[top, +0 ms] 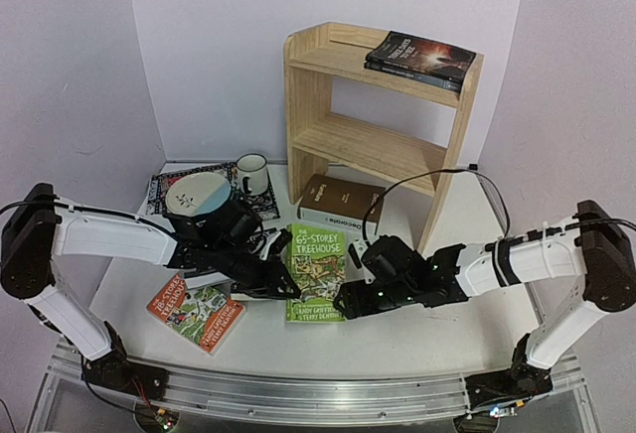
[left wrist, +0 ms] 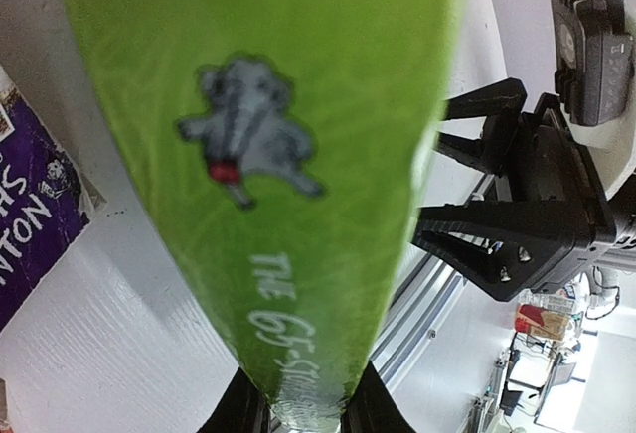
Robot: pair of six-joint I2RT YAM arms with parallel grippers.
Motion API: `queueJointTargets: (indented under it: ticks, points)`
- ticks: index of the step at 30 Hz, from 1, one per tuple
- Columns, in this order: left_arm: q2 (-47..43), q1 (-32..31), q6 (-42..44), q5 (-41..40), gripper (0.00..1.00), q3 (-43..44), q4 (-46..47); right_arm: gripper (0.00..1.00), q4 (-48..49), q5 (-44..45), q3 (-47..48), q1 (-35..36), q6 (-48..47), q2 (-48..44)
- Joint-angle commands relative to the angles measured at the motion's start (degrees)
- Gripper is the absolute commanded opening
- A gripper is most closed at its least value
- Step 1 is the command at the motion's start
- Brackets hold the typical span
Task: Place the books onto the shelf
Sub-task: Adjust the book at the center of the board.
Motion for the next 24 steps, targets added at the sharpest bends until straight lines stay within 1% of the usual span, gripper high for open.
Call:
queueJointTargets:
  ticks: [1,5,11,15,20,22,24]
  points:
    - [0.96,1.34,-1.71,1.61,0.00,-0.72,5.03,0.64,10.01,-3.03,-3.07,-1.58,10.90,2.40]
    - [2.64,2.49,-2.47,3.40,0.00,-1.58,5.11,0.58,15.83,-6.88,-3.73,-3.38,14.54,6.73]
    - [5.26,3.18,-3.39,6.42,0.00,-1.64,5.45,0.49,21.64,-11.12,-3.60,-4.10,17.69,13.45]
    - [5.81,3.64,-3.28,6.58,0.01,-1.82,5.78,0.46,23.92,-12.36,-3.76,-4.11,18.36,15.36]
    - [5.33,4.70,-4.07,7.07,0.13,-3.40,9.13,0.39,24.77,-13.92,-3.32,-4.10,18.30,16.67]
    - [5.03,5.01,-5.05,7.48,0.17,-4.29,11.34,0.33,24.89,-14.19,-3.12,-4.04,18.17,17.00]
    - [5.05,5.13,-5.83,7.68,0.20,-4.80,13.42,0.32,24.85,-14.29,-3.09,-4.05,18.15,17.05]
